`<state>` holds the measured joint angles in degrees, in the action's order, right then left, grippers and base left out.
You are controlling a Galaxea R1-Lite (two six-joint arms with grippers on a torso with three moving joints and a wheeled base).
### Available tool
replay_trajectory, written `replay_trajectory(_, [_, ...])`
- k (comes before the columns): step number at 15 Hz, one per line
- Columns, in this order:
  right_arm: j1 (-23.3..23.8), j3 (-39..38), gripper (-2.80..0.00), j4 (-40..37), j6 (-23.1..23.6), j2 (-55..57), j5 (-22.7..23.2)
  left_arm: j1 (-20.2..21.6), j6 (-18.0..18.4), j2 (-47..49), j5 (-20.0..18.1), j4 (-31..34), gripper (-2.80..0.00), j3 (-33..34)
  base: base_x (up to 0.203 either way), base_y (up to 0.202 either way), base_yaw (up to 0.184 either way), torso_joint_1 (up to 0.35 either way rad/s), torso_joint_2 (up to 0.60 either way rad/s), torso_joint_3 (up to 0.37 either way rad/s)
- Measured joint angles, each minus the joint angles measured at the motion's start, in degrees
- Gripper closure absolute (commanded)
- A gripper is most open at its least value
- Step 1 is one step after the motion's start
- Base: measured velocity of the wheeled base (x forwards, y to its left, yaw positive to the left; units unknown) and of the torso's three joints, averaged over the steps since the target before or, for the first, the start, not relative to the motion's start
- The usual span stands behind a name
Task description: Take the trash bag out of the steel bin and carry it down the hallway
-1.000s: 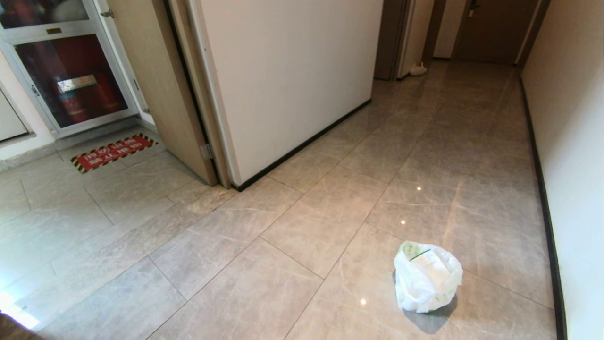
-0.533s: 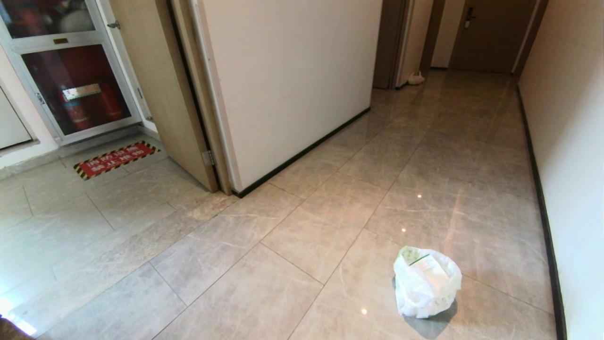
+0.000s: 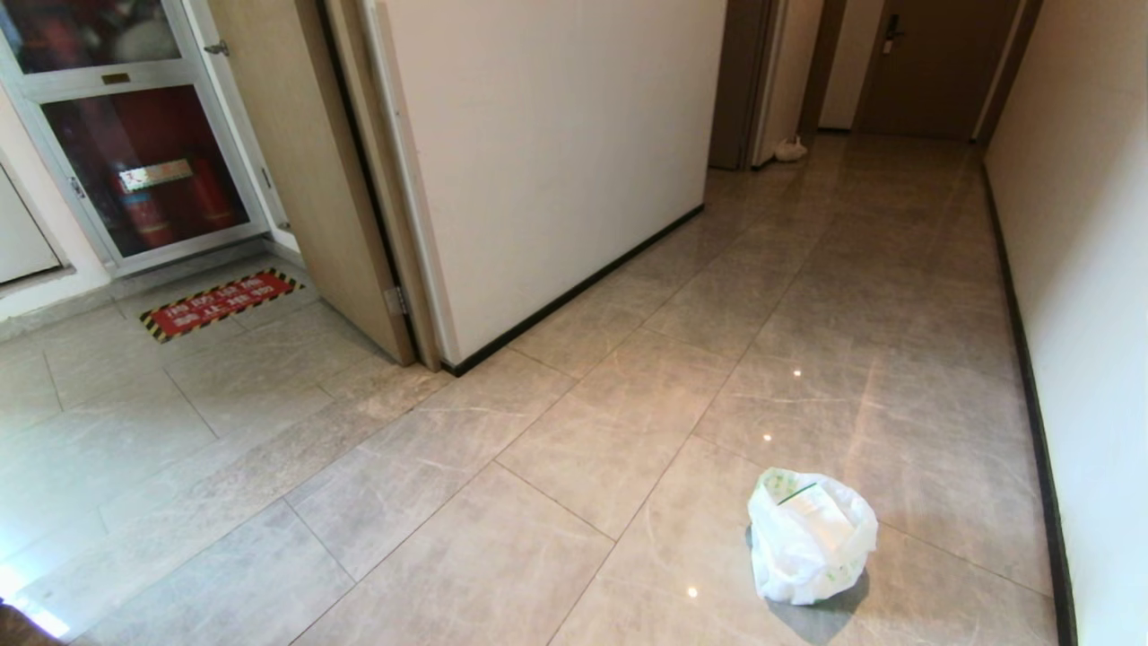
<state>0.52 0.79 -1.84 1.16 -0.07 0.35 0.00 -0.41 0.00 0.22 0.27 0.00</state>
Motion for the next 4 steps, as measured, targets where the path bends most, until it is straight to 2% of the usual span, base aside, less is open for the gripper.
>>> replay_trajectory(4, [0.0, 0.0, 0.0, -0.16, 0.11, 0.0, -0.02, 0.0, 0.0, 0.0, 0.03, -0.02, 0.0, 0.0, 0.0, 0.0, 0.0, 0.0, 0.0, 0.0])
